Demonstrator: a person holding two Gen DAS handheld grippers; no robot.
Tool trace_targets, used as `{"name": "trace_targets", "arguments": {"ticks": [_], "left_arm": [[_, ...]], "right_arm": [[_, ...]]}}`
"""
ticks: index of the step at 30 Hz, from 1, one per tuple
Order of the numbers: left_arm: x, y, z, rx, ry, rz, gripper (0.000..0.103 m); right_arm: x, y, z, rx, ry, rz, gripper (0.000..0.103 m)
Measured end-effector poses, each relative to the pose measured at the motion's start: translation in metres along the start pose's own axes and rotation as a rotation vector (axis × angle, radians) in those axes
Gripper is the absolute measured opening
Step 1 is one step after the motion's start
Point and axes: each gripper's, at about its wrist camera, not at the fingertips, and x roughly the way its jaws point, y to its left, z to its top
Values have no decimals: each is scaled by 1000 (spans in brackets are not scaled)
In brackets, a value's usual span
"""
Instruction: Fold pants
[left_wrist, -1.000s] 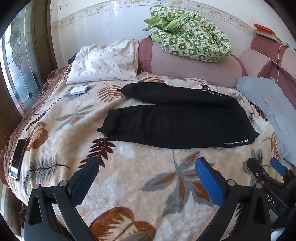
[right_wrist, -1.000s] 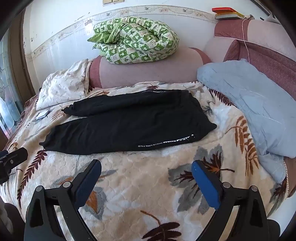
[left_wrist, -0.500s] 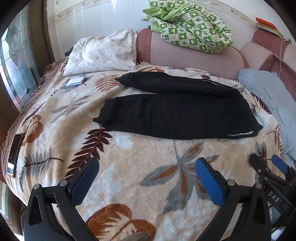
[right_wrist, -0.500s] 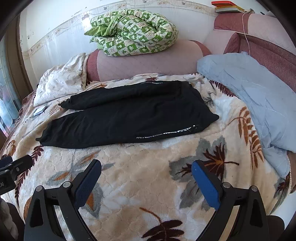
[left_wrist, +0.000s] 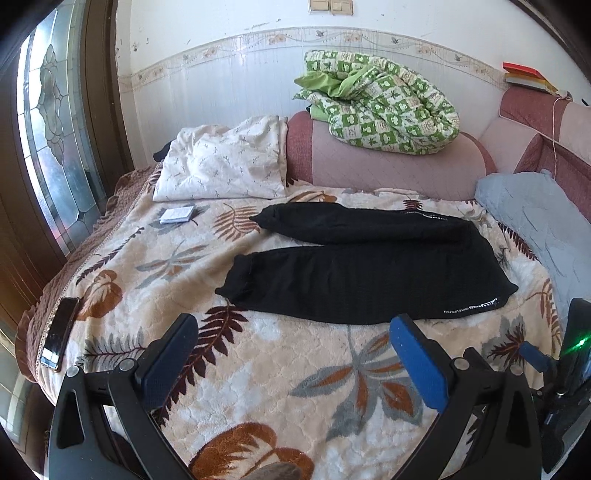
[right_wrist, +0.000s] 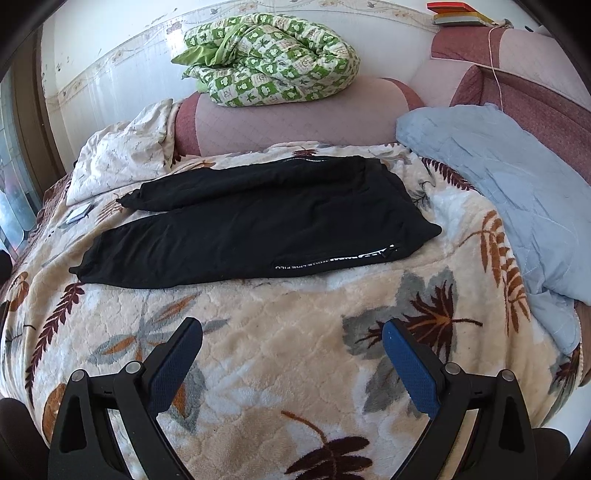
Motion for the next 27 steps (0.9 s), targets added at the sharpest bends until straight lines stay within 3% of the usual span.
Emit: {"name": "trace_targets", "arguments": {"ticks": [11, 27], "left_arm": [[-20, -5, 6, 15, -31, -26, 103], [-9, -8, 1, 9, 19, -79, 103]], "right_arm": [[1, 2, -1, 1, 1, 0, 100], [6, 3, -6, 7, 11, -4, 100]]}}
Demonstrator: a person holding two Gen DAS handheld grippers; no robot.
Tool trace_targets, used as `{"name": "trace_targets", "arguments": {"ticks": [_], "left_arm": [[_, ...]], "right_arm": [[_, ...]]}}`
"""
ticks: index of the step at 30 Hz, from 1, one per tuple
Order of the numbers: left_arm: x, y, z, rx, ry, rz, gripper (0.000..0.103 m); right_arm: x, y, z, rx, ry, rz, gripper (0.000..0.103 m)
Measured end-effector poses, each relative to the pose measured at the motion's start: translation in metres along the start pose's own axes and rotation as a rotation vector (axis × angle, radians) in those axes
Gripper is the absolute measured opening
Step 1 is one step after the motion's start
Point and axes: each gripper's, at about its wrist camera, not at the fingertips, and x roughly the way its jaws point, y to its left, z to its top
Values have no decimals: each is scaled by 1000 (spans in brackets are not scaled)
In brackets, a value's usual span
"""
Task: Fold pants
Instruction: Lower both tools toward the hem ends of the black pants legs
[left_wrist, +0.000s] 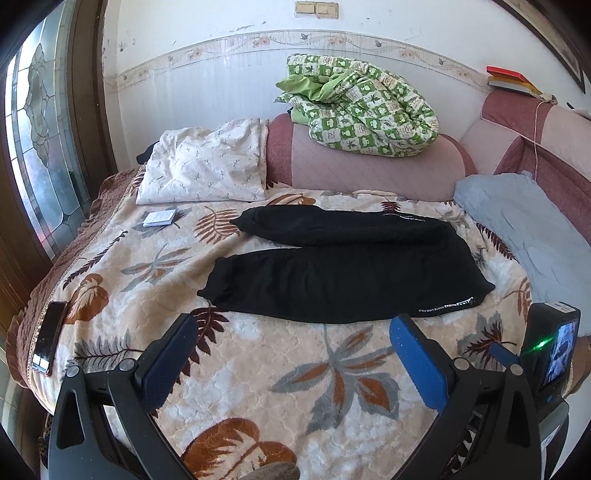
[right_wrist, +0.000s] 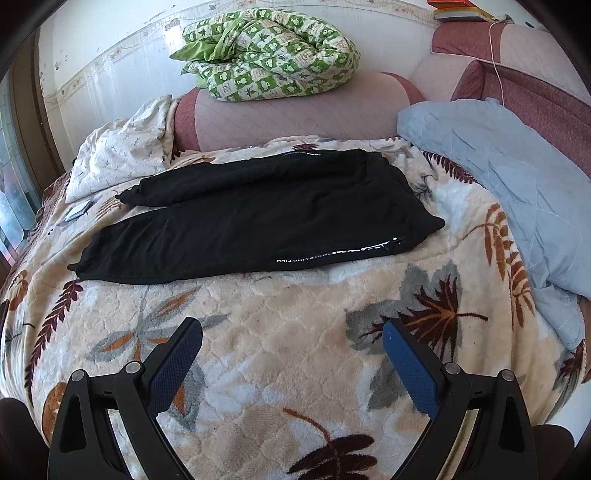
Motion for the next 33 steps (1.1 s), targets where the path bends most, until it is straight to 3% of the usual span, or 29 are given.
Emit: {"name": "trace_targets", "arguments": {"ticks": [3, 10, 12, 19, 33], "left_arm": [[19, 5, -4, -21, 48, 1, 103], [103, 28, -46, -48, 278, 89, 103], [115, 32, -57, -49, 312, 101, 103], [142, 30, -83, -22, 376, 120, 103], [144, 37, -86, -73, 370, 73, 103]], "right_arm": [[8, -2, -1, -2, 28, -16, 100], [40, -15, -16, 23, 145, -25, 101], [46, -19, -20, 39, 173, -28, 101], [51, -19, -24, 36, 182, -44, 102], [57, -23, -24, 38, 230, 3, 103]]}}
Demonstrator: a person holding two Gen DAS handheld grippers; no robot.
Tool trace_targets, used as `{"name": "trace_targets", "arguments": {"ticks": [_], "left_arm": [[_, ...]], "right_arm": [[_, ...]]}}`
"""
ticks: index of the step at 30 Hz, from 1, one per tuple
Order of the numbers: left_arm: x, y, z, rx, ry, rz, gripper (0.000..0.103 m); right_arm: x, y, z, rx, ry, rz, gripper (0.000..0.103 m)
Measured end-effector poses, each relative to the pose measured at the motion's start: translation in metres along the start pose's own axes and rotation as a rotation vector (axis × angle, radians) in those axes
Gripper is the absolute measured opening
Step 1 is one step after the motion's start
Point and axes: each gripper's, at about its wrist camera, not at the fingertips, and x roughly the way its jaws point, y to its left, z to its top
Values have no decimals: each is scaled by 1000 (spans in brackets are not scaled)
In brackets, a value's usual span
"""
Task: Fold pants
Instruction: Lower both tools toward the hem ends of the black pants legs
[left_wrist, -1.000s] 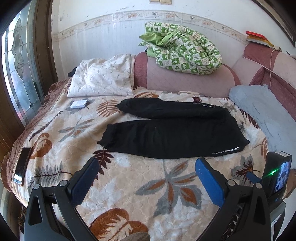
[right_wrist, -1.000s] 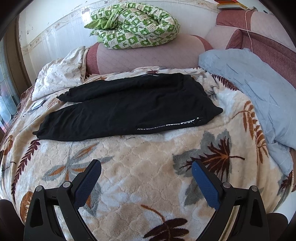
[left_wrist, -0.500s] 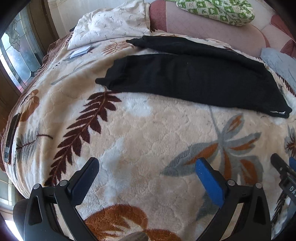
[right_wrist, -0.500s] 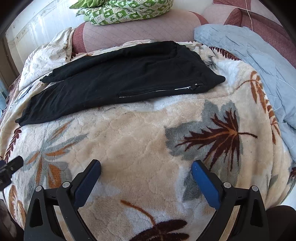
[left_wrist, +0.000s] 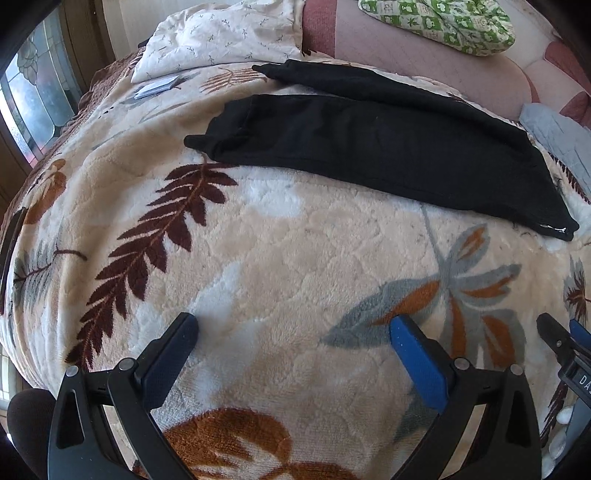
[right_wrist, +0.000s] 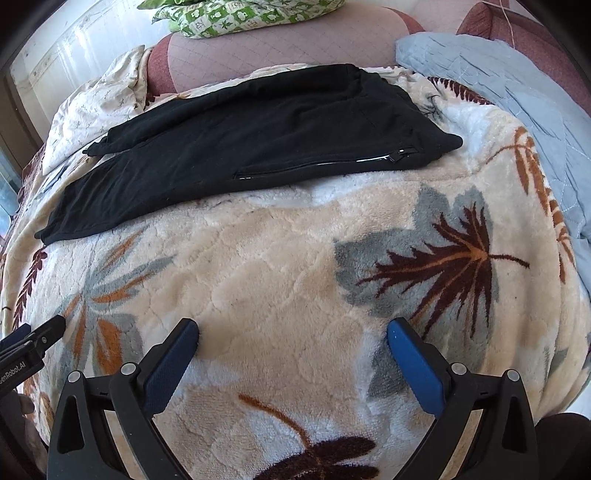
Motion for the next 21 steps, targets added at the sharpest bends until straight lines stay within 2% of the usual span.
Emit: {"name": "trace_targets", "arguments": {"ticks": [6, 7, 9, 12, 15, 18, 21], "left_arm": [[-4, 0, 2, 40, 10, -16, 102], [-6, 1, 2, 43, 9, -30, 99], [-14, 5, 5, 43, 3, -63, 81], [-28, 18, 19, 13, -10, -154, 77], [-43, 29, 47, 36, -67, -180, 77], [-49, 35, 91, 103, -126, -127, 77], [-42, 38, 140, 154, -154, -125, 77]], "right_arm": [[-2, 5, -4, -22, -28, -23, 103], [-3, 6, -4, -26, -24, -22, 103], [-4, 5, 0, -29, -4, -12, 103], [-12, -1, 11, -10, -2, 29, 100], [-23, -6, 34, -26, -39, 56, 99], [-32, -8, 71, -83, -79, 65, 99], [-31, -11, 120, -112, -104, 111, 95]]}}
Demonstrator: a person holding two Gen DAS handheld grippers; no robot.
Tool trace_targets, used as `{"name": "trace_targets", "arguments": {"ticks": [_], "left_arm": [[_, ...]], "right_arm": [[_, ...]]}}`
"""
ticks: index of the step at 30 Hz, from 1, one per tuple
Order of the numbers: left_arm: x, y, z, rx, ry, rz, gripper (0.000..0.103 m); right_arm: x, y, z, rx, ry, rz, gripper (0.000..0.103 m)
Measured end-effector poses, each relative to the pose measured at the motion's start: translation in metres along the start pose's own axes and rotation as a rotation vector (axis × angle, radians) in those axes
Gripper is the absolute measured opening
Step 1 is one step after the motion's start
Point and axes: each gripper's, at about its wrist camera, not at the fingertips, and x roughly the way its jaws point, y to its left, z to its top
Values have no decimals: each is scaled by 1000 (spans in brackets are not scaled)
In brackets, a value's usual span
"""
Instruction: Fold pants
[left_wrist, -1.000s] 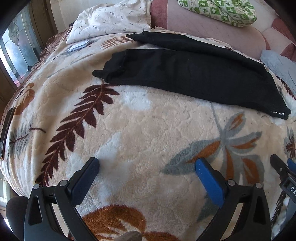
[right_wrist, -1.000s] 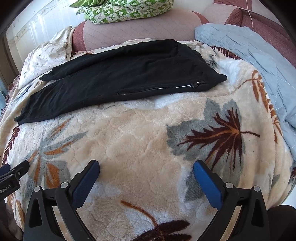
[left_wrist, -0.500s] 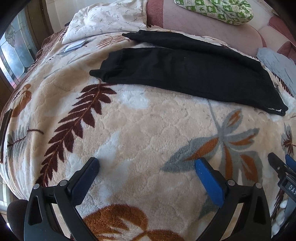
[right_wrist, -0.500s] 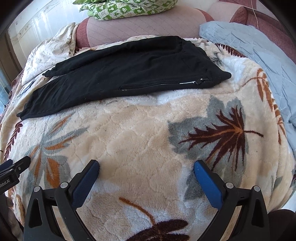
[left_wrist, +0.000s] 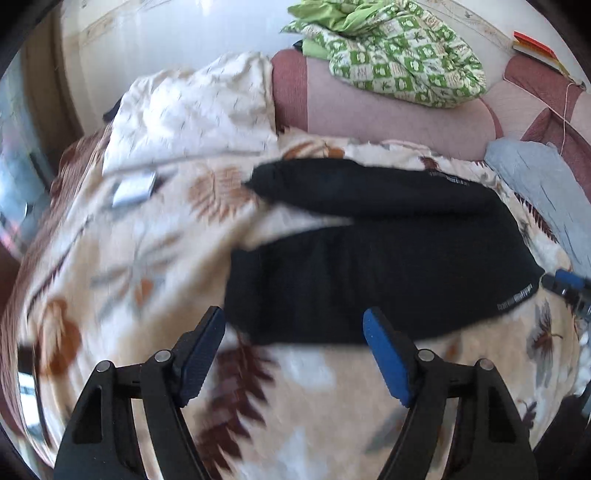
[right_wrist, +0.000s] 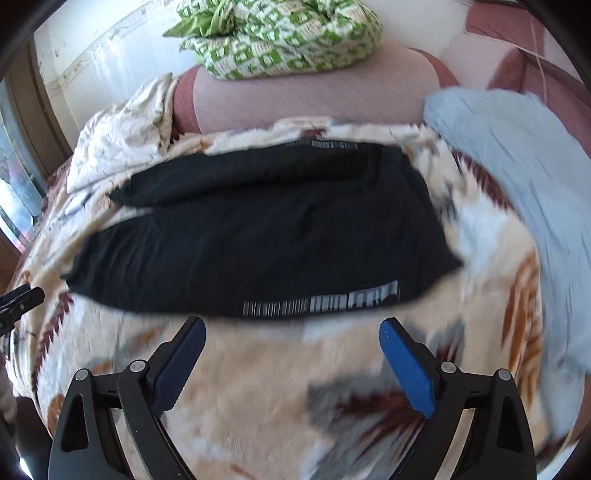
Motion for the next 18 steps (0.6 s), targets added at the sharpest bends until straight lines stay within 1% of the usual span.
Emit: {"name": "trace_targets", "arguments": {"ticks": [2, 3, 5, 6, 8, 10, 11, 13, 15, 18], "left_arm": [[21, 7, 38, 27, -5, 7, 77], [32, 11, 53, 37, -4, 13, 77], [64, 16, 88, 56, 5, 30, 77], [79, 18, 99, 58, 20, 27, 77], [119, 27, 126, 29, 62, 9, 77], [149, 35, 143, -10, 86, -16, 77], [164, 39, 149, -28, 100, -25, 77], [193, 43, 159, -42, 127, -34, 77], [216, 47, 163, -34, 146, -31, 77], [241, 44, 165, 5, 182, -50, 77]], "right_arm": [[12, -7, 37, -24, -7, 12, 93], [22, -14, 59, -37, -2, 14, 91], [46, -30, 99, -39, 22, 8, 86], [59, -38, 117, -30, 37, 14, 84], [92, -51, 154, -11, 82, 45, 80], [124, -58, 179, -16, 118, 55, 80], [141, -58, 192, -33, 130, 36, 80], [166, -55, 205, -77, 145, 9, 80], [195, -50, 215, -119, 182, 14, 80], [229, -41, 222, -196, 226, 33, 80]]}}
